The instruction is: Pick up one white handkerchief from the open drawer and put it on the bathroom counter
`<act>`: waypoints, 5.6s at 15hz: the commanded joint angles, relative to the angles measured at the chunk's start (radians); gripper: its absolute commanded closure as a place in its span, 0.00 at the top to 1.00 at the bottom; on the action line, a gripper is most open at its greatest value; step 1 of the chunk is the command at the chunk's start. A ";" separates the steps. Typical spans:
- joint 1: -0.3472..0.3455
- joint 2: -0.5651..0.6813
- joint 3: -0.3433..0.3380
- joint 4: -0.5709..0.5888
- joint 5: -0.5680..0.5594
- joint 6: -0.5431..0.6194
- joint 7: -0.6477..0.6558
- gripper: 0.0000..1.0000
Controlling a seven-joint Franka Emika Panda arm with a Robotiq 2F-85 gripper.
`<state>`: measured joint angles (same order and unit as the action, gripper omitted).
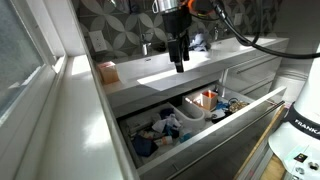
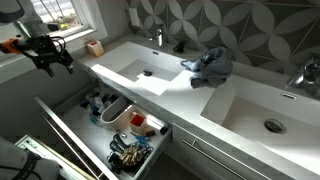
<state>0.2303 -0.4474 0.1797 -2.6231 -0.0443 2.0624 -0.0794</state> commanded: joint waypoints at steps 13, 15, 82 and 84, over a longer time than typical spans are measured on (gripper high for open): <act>0.040 0.476 0.044 -0.076 -0.117 0.571 -0.177 1.00; 0.026 0.531 0.037 -0.067 -0.188 0.603 -0.161 1.00; 0.005 0.475 -0.108 -0.062 -0.663 0.675 0.160 0.01; -0.003 0.426 -0.114 -0.101 -0.657 0.668 0.171 0.01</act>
<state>0.2408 0.0832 0.0738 -2.6368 -0.7260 2.7162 0.0760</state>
